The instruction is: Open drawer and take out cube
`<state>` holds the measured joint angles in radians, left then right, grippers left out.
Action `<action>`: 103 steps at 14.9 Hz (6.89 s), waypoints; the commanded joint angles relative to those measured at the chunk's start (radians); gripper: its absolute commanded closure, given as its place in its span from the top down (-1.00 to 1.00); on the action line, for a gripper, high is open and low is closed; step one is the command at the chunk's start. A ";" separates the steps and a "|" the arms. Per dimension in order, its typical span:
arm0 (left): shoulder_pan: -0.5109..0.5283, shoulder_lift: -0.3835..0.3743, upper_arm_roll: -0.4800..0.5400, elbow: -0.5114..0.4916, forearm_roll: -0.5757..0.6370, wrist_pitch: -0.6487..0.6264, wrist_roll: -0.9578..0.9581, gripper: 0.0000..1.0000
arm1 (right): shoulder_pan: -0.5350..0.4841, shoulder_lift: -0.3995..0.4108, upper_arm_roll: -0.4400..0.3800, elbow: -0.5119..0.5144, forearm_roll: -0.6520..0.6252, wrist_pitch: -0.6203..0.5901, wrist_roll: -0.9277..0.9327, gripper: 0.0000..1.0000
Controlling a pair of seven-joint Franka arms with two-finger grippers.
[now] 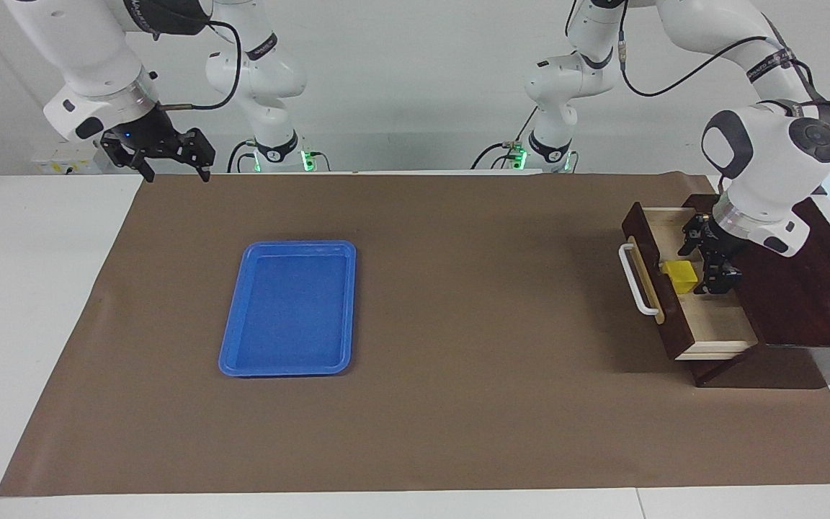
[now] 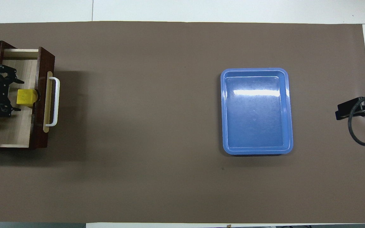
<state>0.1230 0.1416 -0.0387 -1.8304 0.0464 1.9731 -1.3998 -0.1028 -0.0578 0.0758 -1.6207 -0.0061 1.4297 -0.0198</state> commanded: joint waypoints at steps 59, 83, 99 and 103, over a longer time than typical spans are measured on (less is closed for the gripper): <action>-0.574 0.081 -0.018 0.310 -0.028 -0.253 -0.650 -1.00 | 0.621 0.563 0.012 0.134 0.916 0.833 1.635 1.00; -0.569 0.082 -0.018 0.315 -0.028 -0.250 -0.647 0.54 | 0.603 0.540 0.009 0.134 0.917 0.819 1.655 -1.00; -0.418 -0.057 -0.010 -0.019 0.185 -0.102 -0.484 1.00 | 0.193 0.486 0.004 -0.002 0.914 0.615 1.373 -1.00; -0.338 -0.077 -0.010 -0.068 0.268 -0.086 -0.354 1.00 | 0.114 0.417 0.004 -0.178 0.916 0.566 1.232 -1.00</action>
<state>-0.2543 0.1148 -0.0431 -1.8230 0.2683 1.8508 -1.8254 0.0589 0.4453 0.0655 -1.6544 0.9172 2.0040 1.2973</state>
